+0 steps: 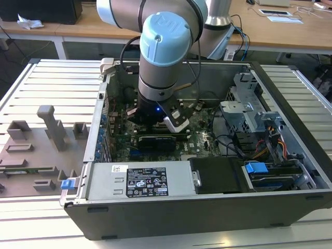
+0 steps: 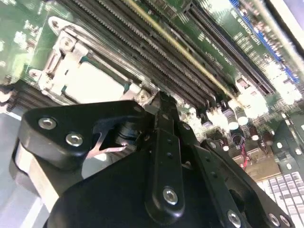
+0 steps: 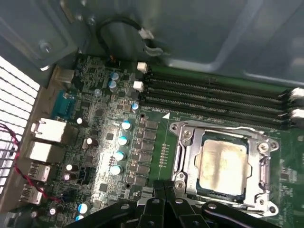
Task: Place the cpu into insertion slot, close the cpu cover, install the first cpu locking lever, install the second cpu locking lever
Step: 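Install the second cpu locking lever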
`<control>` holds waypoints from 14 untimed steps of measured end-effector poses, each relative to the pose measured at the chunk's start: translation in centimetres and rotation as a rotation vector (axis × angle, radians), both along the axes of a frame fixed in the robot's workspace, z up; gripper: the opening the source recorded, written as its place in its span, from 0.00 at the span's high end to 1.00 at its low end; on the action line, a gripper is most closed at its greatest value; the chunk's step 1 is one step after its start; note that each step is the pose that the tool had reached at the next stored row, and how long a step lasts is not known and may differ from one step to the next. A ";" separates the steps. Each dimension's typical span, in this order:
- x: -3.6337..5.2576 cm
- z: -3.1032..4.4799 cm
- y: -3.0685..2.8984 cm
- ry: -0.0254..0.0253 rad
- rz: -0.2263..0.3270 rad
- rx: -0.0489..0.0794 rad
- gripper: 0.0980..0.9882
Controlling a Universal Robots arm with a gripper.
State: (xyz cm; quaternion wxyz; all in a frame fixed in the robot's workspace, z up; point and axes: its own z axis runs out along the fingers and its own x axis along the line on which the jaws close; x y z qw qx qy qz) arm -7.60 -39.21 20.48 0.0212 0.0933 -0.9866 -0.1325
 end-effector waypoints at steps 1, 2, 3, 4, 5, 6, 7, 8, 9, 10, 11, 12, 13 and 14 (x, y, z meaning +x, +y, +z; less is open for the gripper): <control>0.24 0.78 0.15 0.0019 0.000 0.000 0.99; 0.74 0.79 0.38 0.0114 0.000 0.000 0.99; 1.47 0.77 0.62 0.0253 0.000 0.000 0.99; 2.28 0.74 0.87 0.0409 0.000 0.000 0.99; 2.82 0.71 1.02 0.0501 0.000 0.000 0.99; 3.23 0.69 1.13 0.0568 0.000 0.000 0.99; 3.82 0.67 1.32 0.0636 0.000 -0.001 0.99; 4.32 0.67 1.63 0.0669 0.000 -0.013 0.99; 4.74 0.67 2.26 0.0675 -0.002 -0.061 0.99; 4.83 0.67 2.48 0.0674 -0.003 -0.080 0.99; 4.90 0.66 2.71 0.0674 -0.003 -0.101 0.99; 4.96 0.67 2.92 0.0673 -0.004 -0.123 0.99; 5.00 0.67 3.12 0.0674 -0.005 -0.143 0.99; 5.06 0.67 3.39 0.0673 -0.006 -0.172 0.99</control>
